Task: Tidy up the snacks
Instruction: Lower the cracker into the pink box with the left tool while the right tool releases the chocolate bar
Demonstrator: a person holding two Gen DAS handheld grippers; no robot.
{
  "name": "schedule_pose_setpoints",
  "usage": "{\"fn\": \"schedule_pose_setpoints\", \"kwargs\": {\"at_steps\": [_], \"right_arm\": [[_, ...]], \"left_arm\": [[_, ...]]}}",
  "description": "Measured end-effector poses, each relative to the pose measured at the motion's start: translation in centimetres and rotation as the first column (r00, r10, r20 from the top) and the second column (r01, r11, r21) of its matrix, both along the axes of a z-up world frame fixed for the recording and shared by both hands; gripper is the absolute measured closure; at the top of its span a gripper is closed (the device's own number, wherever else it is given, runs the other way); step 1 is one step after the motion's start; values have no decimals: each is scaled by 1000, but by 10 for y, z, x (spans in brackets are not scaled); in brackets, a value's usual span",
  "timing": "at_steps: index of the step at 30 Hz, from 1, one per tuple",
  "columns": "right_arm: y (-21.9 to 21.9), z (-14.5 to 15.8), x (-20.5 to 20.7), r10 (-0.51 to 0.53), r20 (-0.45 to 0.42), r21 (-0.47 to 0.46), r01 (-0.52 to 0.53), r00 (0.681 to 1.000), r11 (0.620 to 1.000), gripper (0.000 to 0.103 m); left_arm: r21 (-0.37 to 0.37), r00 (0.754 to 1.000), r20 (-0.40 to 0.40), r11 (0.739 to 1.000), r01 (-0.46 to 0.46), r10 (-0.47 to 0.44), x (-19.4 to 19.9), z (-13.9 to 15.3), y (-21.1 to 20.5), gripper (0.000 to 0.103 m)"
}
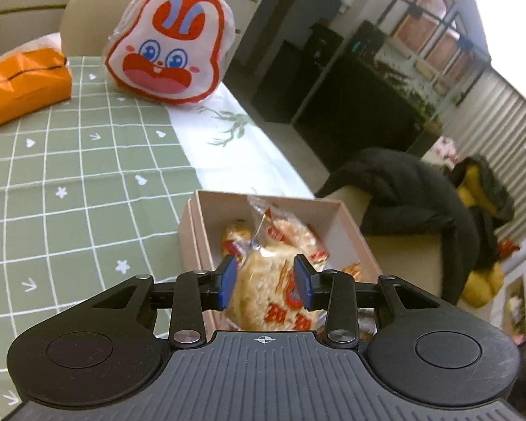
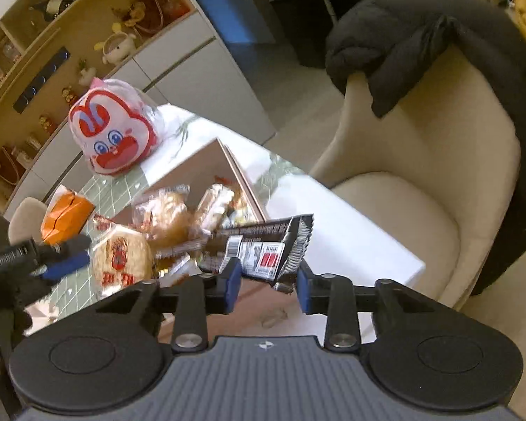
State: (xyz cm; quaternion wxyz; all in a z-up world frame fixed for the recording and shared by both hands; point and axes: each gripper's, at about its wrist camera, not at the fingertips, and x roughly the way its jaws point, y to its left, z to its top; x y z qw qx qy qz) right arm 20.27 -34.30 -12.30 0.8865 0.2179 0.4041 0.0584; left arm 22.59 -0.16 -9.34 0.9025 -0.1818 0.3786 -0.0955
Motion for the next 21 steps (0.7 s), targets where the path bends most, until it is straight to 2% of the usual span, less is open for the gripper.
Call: {"fn": "schedule_pose_setpoints", "kwargs": {"at_steps": [2, 6, 11, 16, 21], "right_arm": [[8, 9, 2, 11, 41, -62, -9, 999, 998, 82], [34, 31, 16, 78, 99, -127, -65, 992, 990, 85], [77, 56, 39, 212, 170, -223, -172, 962, 959, 85], [118, 54, 63, 324, 151, -260, -279, 934, 924, 85], [132, 41, 80, 349, 117, -249, -313, 930, 917, 83]], "left_arm": [[27, 1000, -1, 1000, 16, -16, -1, -2, -5, 65], [9, 999, -23, 1000, 25, -24, 0, -7, -5, 65], [-2, 999, -31, 1000, 25, -25, 1, -9, 0, 66], [11, 999, -36, 1000, 18, -18, 2, -12, 5, 66], [-5, 998, -47, 999, 35, -36, 3, -16, 7, 65]]}}
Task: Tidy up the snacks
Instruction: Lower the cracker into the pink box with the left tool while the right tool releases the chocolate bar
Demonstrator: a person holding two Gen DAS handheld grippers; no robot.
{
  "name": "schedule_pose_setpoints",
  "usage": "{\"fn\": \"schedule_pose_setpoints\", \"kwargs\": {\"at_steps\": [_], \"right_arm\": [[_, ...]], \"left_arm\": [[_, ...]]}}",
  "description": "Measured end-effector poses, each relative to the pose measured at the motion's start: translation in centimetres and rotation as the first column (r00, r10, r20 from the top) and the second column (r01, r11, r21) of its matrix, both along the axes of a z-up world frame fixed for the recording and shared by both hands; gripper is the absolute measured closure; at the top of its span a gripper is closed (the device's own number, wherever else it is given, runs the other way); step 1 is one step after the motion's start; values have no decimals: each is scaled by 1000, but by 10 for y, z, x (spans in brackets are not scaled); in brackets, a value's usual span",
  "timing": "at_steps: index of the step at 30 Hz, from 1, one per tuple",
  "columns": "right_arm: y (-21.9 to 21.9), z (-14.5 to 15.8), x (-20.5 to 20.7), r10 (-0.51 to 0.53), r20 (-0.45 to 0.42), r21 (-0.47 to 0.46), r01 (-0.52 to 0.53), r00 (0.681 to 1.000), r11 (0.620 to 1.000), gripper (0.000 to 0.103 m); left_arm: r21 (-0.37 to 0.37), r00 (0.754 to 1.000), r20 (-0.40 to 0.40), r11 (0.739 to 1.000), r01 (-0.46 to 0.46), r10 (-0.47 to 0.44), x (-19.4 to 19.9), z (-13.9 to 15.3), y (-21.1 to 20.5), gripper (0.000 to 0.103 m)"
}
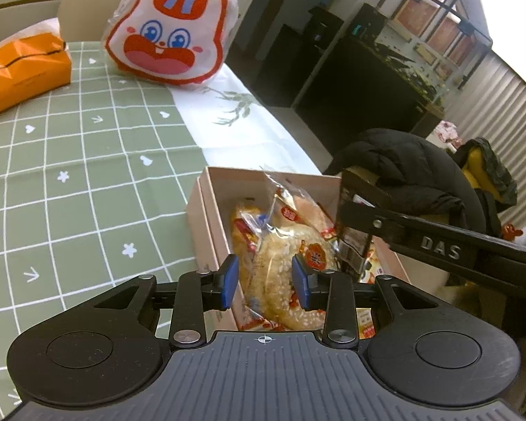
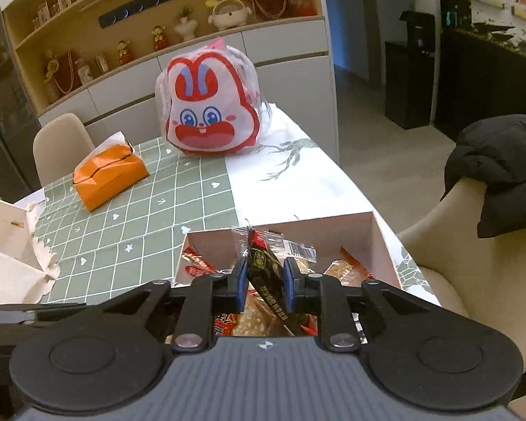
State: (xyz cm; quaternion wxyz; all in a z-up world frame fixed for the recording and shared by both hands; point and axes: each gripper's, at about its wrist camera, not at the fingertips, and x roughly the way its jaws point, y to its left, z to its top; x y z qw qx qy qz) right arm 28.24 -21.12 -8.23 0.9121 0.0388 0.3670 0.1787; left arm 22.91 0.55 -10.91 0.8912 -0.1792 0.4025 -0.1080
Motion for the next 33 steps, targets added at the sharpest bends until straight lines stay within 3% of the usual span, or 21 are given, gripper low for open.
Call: {"fn": "schedule_pose_setpoints", "kwargs": {"at_steps": [3, 6, 9, 11, 15, 18, 22, 26, 28, 31, 33], "right_arm": [[-1, -8, 10, 6, -49, -14, -6, 999, 1000, 80], [-14, -13, 13, 0, -78, 55, 4, 997, 998, 74], [-30, -8, 7, -32, -85, 122, 42, 996, 992, 68], [-37, -4, 1, -65, -73, 123, 74, 995, 990, 68], [-46, 1, -9, -137, -45, 93, 141, 989, 986, 65], [-55, 4, -18, -116, -47, 154, 122, 992, 980, 55], [-48, 5, -29, -81, -52, 150, 89, 995, 985, 54], [-39, 10, -68, -39, -45, 115, 44, 998, 992, 51], [-38, 17, -97, -28, -16, 71, 29, 999, 997, 42], [-42, 29, -147, -16, 34, 7, 16, 999, 1000, 28], [-48, 33, -171, -25, 33, -28, 26, 999, 999, 26]], "left_arm": [[-1, 1000, -6, 1000, 18, -18, 5, -2, -8, 64], [21, 997, -13, 997, 73, -73, 12, -7, -24, 59], [-25, 989, -61, 991, 131, -132, 21, -13, -35, 61], [-18, 989, -48, 990, 141, -142, 19, -11, -40, 61], [-8, 998, 1, 998, 60, -60, -1, 4, -25, 61], [-32, 999, 41, 999, -9, 10, -24, 18, -7, 61], [-29, 994, 98, 998, -52, 55, -56, 36, 5, 61], [57, 990, 130, 996, -71, 63, -97, 49, -2, 63], [66, 992, 117, 996, -57, 49, -120, 51, -10, 65], [99, 995, 97, 995, -26, 17, -154, 53, -28, 78], [108, 997, 79, 994, -5, -3, -173, 54, -38, 84]]}}
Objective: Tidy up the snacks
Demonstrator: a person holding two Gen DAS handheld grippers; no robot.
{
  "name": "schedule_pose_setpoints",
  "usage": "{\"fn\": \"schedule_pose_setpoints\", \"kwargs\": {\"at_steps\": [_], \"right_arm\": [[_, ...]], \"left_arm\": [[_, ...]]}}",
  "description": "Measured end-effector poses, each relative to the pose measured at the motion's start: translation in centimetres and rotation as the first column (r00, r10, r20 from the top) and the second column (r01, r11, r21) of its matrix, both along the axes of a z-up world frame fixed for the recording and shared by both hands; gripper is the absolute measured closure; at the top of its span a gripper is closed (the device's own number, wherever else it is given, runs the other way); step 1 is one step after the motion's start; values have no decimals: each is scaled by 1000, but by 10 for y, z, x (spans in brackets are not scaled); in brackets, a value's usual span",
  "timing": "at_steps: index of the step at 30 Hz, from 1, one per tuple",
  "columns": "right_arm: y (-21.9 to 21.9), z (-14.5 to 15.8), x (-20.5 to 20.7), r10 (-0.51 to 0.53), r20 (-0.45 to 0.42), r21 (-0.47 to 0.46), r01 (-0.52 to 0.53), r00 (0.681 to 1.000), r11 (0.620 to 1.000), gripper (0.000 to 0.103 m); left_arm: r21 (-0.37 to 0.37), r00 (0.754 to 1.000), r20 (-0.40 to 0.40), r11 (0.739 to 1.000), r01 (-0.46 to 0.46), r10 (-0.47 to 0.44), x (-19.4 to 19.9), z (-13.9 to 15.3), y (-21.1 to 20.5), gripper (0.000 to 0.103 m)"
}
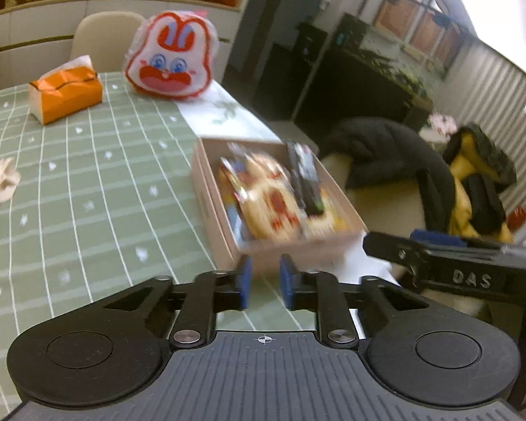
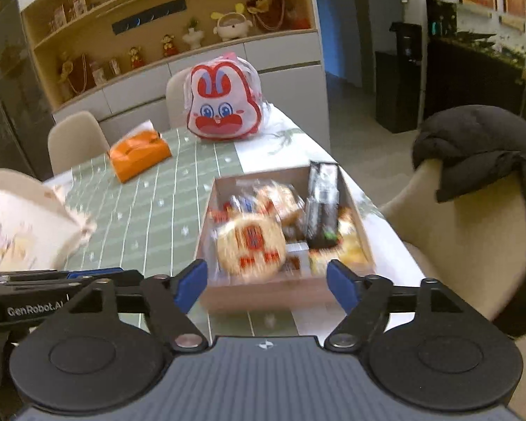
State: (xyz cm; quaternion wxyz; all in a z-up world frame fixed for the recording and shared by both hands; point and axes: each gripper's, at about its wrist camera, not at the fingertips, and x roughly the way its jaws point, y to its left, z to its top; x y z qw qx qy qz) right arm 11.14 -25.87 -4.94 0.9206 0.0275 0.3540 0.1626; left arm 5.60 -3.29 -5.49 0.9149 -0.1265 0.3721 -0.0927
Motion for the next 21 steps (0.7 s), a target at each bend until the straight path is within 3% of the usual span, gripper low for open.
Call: {"fn": "schedule_pose_setpoints", "kwargs": {"at_steps": [4, 9, 21], "right_arm": [[-14, 3, -30, -57, -35, -44, 55, 998, 997, 26], [-29, 1, -52, -74, -107, 6, 75, 992, 997, 26], [-20, -2, -70, -34, -121, -19, 32, 992, 999, 26]], "left_arm": [[-9, 998, -62, 1000, 6, -6, -24, 3, -20, 85], [175, 998, -17, 983, -51, 55, -47, 15, -42, 85], [136, 999, -33, 991, -7, 11, -63, 20, -50, 85]]}}
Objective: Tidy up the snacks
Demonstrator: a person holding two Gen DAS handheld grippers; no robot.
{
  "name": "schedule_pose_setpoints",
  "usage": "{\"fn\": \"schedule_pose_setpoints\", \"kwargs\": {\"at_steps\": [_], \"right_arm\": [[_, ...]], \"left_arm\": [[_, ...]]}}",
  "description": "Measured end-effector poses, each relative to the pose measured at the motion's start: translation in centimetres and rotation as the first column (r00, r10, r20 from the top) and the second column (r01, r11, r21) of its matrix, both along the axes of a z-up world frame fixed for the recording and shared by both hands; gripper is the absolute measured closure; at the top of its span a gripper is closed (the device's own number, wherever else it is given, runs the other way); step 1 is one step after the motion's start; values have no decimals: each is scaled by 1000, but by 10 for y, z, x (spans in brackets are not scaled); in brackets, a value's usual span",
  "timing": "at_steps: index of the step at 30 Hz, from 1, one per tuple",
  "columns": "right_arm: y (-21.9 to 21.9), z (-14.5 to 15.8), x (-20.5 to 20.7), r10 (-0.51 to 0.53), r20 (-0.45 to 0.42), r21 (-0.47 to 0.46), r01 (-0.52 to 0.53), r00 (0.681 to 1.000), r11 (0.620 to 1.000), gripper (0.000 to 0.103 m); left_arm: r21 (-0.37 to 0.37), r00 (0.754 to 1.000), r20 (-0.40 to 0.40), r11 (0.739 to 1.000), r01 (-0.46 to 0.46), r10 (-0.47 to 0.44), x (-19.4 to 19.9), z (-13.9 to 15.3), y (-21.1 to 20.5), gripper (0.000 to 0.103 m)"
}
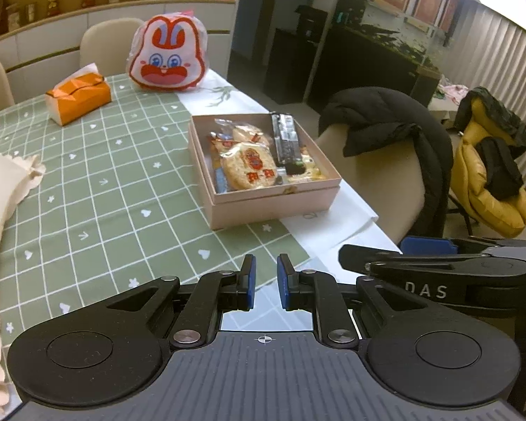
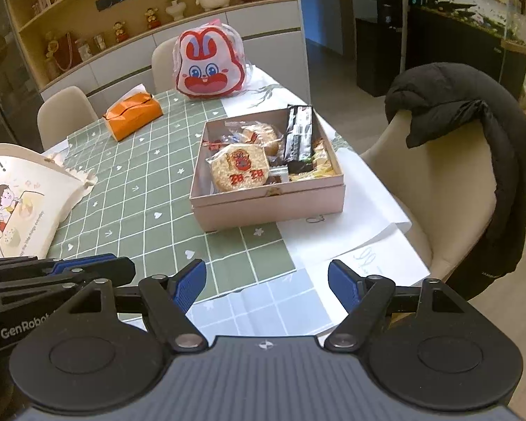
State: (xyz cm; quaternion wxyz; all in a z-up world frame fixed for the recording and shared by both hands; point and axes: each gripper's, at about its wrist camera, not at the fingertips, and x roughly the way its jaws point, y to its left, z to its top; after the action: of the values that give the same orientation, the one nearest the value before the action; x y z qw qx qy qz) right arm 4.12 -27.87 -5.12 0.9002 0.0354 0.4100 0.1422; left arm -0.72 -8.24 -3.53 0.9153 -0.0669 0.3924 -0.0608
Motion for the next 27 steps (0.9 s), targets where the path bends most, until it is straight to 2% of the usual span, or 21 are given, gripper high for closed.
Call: {"fn": "schedule_pose_setpoints", "kwargs": {"at_steps": [27], "right_arm": [[14, 5, -7, 45, -4, -29, -45, 999, 999, 26]], "left_arm": [[-23, 999, -17, 999, -31, 31, -7, 1, 12, 85]]}}
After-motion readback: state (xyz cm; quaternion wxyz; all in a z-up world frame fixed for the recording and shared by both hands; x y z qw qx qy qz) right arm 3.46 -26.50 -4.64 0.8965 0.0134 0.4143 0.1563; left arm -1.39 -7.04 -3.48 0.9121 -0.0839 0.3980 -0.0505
